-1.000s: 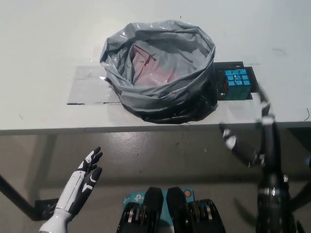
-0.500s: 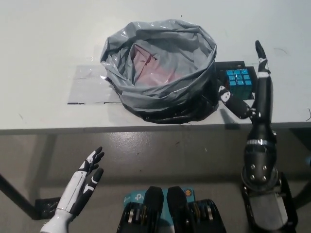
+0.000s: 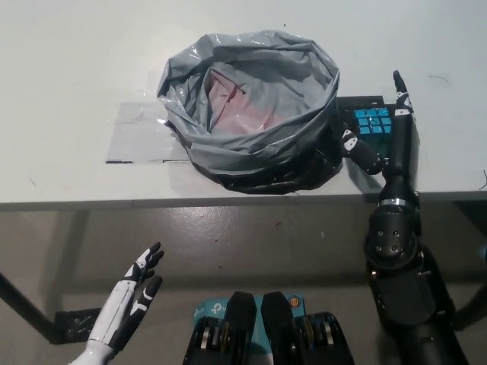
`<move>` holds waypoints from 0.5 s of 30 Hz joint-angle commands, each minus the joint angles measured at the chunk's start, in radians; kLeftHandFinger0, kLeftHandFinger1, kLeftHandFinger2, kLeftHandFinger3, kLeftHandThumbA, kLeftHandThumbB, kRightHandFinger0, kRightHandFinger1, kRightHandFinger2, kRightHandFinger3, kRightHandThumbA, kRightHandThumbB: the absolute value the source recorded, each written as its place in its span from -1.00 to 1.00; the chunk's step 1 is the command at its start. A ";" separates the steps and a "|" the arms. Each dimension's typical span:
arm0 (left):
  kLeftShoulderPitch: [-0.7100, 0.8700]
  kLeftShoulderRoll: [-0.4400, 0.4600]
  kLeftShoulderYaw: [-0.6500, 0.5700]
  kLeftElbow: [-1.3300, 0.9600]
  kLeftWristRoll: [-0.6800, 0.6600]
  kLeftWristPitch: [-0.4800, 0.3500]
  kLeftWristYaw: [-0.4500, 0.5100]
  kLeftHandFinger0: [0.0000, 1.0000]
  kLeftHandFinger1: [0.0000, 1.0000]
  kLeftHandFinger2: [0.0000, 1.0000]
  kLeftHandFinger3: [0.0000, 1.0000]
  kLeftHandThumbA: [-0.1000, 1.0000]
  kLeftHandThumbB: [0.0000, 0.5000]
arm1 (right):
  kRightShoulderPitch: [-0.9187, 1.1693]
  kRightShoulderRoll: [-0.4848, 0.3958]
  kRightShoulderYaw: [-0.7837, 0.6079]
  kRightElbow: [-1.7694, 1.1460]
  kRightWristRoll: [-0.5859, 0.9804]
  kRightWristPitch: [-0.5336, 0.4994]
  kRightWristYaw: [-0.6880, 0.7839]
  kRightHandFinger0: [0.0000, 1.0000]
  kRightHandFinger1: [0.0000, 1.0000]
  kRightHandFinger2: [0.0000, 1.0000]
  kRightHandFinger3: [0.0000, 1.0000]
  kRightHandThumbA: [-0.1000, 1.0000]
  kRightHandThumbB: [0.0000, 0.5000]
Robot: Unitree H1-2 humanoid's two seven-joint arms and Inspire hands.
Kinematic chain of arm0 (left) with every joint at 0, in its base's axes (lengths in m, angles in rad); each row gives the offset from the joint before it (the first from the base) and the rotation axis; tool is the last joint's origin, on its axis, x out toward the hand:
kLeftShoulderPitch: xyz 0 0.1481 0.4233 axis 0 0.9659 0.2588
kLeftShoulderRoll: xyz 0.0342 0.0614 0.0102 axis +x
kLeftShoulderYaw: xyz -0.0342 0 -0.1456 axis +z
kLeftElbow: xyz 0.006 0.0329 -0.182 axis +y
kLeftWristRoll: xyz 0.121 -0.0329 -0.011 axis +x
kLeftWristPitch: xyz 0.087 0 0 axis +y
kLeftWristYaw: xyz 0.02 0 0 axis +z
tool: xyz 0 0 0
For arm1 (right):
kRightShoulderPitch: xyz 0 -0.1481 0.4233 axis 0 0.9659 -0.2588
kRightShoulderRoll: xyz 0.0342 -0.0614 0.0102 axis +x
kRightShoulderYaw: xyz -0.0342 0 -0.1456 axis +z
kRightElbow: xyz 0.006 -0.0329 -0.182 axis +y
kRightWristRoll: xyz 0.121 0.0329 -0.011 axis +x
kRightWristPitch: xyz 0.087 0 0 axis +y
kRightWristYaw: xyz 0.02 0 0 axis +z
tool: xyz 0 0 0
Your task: Use the right hand to pick up a rubix's cube and place it into a plastic bag and lift the bag
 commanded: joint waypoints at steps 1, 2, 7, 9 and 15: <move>0.004 0.002 0.000 -0.041 -0.002 -0.034 -0.008 1.00 1.00 1.00 1.00 1.00 -0.24 | -0.074 -0.022 -0.006 0.036 0.007 -0.011 -0.080 1.00 1.00 1.00 1.00 0.61 0.69; 0.001 0.003 0.000 -0.041 -0.004 -0.031 -0.010 1.00 1.00 1.00 1.00 1.00 -0.23 | -0.077 -0.025 -0.006 0.043 0.008 -0.008 -0.084 1.00 1.00 1.00 1.00 0.61 0.69; 0.004 0.003 -0.001 -0.046 -0.003 -0.025 -0.016 1.00 1.00 1.00 1.00 1.00 -0.25 | -0.088 -0.039 -0.003 0.077 0.010 0.000 -0.099 1.00 1.00 1.00 1.00 0.62 0.68; 0.006 0.001 -0.001 -0.047 -0.006 -0.026 -0.018 1.00 1.00 1.00 1.00 1.00 -0.25 | -0.090 -0.043 -0.001 0.088 0.011 0.003 -0.107 1.00 1.00 1.00 1.00 0.62 0.68; 0.000 0.002 -0.001 -0.041 -0.003 -0.036 -0.015 1.00 1.00 1.00 1.00 1.00 -0.27 | -0.109 -0.045 0.002 0.122 0.029 0.003 -0.109 1.00 1.00 1.00 1.00 0.59 0.64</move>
